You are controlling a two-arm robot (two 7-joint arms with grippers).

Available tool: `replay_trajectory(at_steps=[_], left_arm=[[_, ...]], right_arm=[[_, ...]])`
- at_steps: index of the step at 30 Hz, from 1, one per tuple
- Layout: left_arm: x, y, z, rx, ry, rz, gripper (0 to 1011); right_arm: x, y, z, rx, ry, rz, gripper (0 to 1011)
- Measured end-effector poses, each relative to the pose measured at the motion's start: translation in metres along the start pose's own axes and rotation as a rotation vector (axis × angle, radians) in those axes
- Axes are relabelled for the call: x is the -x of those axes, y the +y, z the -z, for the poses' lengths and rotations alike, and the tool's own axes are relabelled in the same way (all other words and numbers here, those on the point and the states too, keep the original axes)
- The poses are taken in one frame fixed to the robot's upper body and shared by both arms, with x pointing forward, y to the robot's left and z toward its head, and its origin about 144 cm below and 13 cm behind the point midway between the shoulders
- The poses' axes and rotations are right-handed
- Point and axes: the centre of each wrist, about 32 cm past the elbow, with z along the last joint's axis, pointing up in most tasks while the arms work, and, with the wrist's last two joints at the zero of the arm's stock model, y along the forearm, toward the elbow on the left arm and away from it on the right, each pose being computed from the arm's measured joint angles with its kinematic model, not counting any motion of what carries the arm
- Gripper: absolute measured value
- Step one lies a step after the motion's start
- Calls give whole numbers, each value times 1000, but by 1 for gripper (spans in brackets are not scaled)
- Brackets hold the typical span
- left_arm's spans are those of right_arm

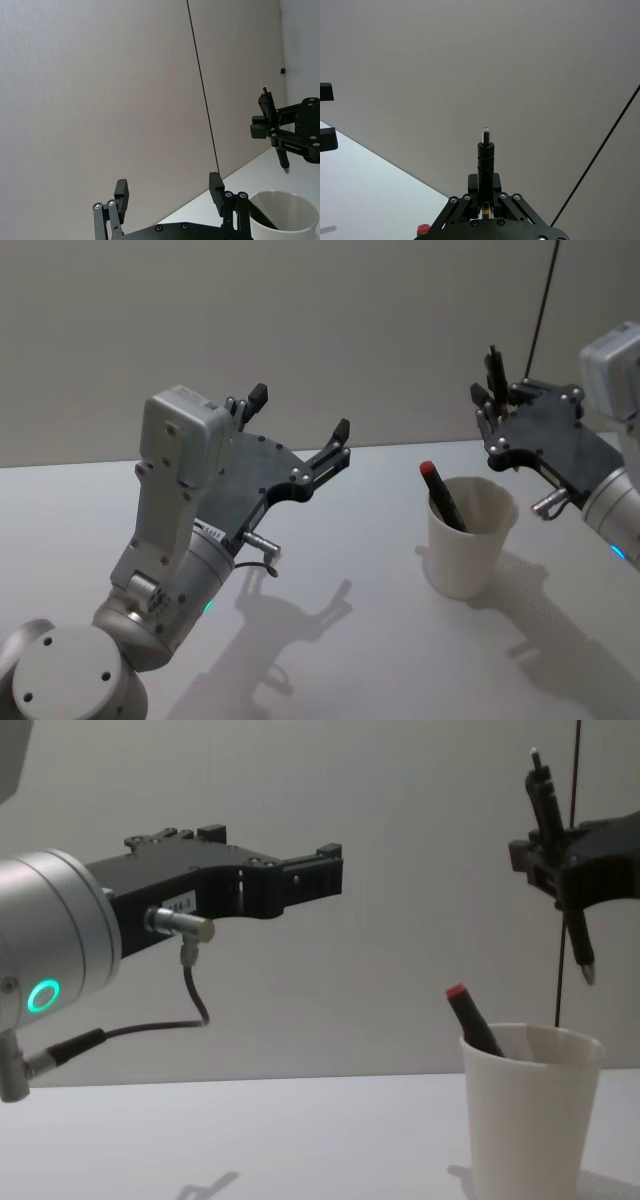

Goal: Place the pen into the pen holder.

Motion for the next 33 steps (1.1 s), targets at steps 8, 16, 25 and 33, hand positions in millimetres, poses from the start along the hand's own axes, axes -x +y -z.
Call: replay_trajectory(at_steps=[8,16,25,33], left_arm=[[0,0,0,0,0,0,1001],[0,0,0,0,0,0,1001],[0,0,0,0,0,0,1001],[0,0,0,0,0,0,1001]], right_arm=[[2,1,2,15,25,-13,132],[5,2,10,37,84,-35,132],[9,5,15,34,158,-56,132],[11,7,17,29,202,-68,222]])
